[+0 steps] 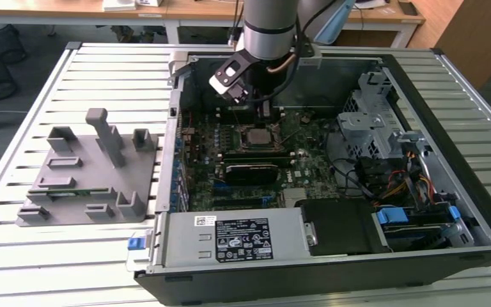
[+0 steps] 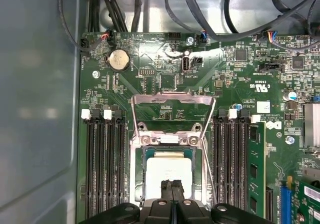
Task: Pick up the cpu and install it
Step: 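Place the cpu into insertion slot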
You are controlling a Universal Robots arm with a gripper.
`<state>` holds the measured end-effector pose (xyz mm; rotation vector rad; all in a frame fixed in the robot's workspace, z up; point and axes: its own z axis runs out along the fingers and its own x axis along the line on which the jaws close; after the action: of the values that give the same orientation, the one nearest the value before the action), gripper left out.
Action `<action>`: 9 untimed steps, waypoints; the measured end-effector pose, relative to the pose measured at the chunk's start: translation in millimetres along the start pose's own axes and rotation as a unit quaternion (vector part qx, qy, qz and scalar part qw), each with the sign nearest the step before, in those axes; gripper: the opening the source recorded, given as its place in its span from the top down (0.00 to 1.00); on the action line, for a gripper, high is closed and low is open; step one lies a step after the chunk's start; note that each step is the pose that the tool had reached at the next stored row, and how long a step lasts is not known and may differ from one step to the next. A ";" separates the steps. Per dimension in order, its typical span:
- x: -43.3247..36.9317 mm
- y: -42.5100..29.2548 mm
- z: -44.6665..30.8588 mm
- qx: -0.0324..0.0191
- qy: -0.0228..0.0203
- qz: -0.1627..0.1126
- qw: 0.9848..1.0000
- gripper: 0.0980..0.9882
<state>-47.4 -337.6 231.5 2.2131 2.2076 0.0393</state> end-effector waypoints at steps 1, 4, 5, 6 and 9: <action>0.0 0.1 -1.8 0.000 0.000 0.000 1.000 0.99; 0.0 0.3 -6.5 0.002 0.000 0.000 1.000 0.99; 0.0 0.3 -7.0 0.002 0.000 0.000 1.000 0.99; 0.0 0.3 -7.3 0.002 0.000 0.001 1.000 0.99; -1.1 0.4 -7.6 0.002 0.001 0.001 1.000 0.99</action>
<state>-47.2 -338.7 239.2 2.2188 2.2074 0.0364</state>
